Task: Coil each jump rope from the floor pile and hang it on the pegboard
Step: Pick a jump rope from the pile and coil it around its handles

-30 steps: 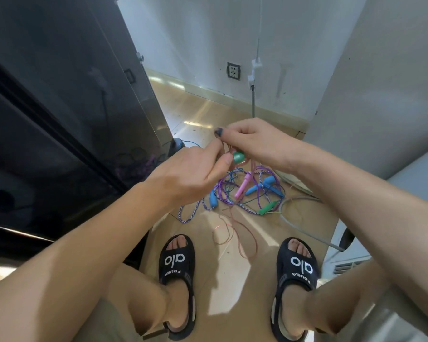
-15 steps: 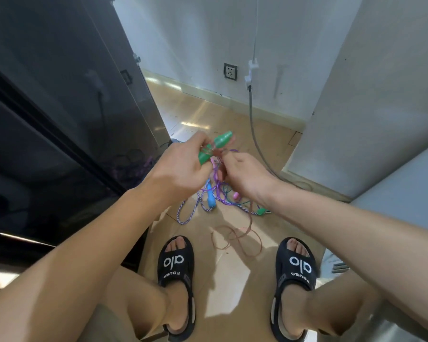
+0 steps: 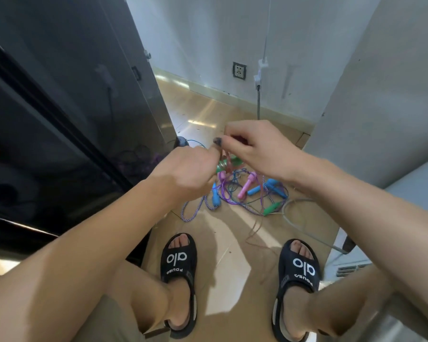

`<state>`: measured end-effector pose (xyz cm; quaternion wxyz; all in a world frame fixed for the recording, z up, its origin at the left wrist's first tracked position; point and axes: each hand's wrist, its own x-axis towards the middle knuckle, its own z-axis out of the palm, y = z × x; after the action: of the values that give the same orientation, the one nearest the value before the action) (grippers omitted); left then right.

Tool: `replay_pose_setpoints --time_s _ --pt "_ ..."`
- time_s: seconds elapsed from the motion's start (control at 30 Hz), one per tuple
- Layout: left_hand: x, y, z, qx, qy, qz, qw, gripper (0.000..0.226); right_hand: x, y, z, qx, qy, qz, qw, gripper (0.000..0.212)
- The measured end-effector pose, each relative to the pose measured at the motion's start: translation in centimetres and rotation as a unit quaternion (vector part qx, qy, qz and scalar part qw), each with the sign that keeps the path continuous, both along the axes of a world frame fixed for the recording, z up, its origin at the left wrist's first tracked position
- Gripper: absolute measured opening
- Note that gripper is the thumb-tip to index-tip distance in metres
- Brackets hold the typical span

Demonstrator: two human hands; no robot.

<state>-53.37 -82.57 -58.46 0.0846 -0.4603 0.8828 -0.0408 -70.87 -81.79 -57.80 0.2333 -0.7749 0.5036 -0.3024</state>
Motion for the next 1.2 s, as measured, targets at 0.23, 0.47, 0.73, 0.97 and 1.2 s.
replay_pose_setpoints --time_s 0.23,0.47,0.73,0.97,1.2 --pt "-0.8 1.0 0.1 -0.011 0.003 -0.018 1.000 0.032 -0.7 0.2 -0.1 0.121 -0.048 0.035 0.991 0.040" --pt "-1.3 1.0 0.0 0.023 0.083 0.014 0.996 0.042 -0.5 1.0 0.2 0.220 -0.122 0.013 0.968 0.040" --pt "-0.8 1.2 0.3 0.066 0.223 0.082 0.969 0.023 0.6 0.6 -1.0 0.085 -0.075 -0.079 0.990 0.041" --pt "-0.6 0.6 0.3 0.017 0.036 0.095 0.995 0.032 0.8 0.5 -1.1 0.161 -0.116 -0.054 0.979 0.041" --pt "-0.1 1.6 0.1 -0.075 0.140 -0.108 0.981 0.014 -1.7 -0.3 -1.6 0.325 -0.149 0.012 0.934 0.057"
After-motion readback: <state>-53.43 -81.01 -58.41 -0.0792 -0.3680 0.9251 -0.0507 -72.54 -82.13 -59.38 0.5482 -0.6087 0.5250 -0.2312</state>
